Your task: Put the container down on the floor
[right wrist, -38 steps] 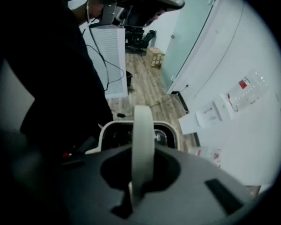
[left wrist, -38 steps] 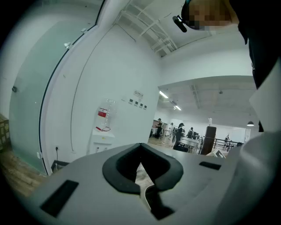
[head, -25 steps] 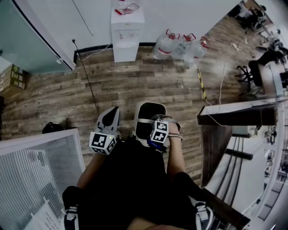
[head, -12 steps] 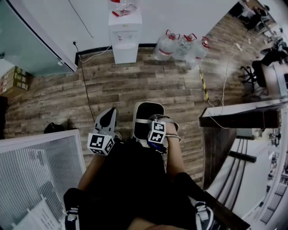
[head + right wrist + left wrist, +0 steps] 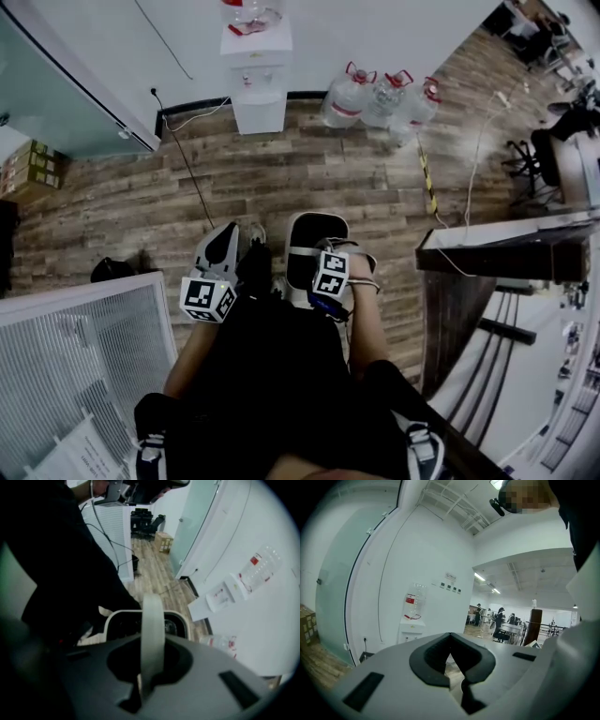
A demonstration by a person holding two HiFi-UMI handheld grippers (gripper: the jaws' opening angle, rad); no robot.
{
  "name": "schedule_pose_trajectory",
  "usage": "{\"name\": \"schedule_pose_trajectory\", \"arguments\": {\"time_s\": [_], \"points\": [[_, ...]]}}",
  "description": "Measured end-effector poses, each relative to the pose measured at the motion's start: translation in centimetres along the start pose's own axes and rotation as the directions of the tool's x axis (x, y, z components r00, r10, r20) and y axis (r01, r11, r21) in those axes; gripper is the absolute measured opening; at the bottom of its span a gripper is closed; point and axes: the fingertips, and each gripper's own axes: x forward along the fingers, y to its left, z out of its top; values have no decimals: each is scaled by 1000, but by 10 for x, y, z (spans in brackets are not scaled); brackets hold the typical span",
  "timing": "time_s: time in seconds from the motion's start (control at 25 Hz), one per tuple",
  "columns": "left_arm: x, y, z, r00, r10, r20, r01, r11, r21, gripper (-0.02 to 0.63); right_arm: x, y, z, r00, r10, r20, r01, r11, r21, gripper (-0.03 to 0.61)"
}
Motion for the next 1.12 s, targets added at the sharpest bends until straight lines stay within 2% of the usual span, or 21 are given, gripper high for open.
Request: {"name": "schedule_pose_trajectory", "arguments": {"time_s": [0.44,0.84,1.12], "points": [[122,31,7,997,-69,-29,68,997,-40,31,22,-88,-33,999,3,-49,0,998,61,32],[244,94,31,988,-135,-78,131,990,-51,31,45,-216,-24,997,-37,-69,44,994,100,32],[302,142,58,989,-140,-49,138,990,-42,31,67,-312,-11,995,-80,-64,85,994,72,32]]}}
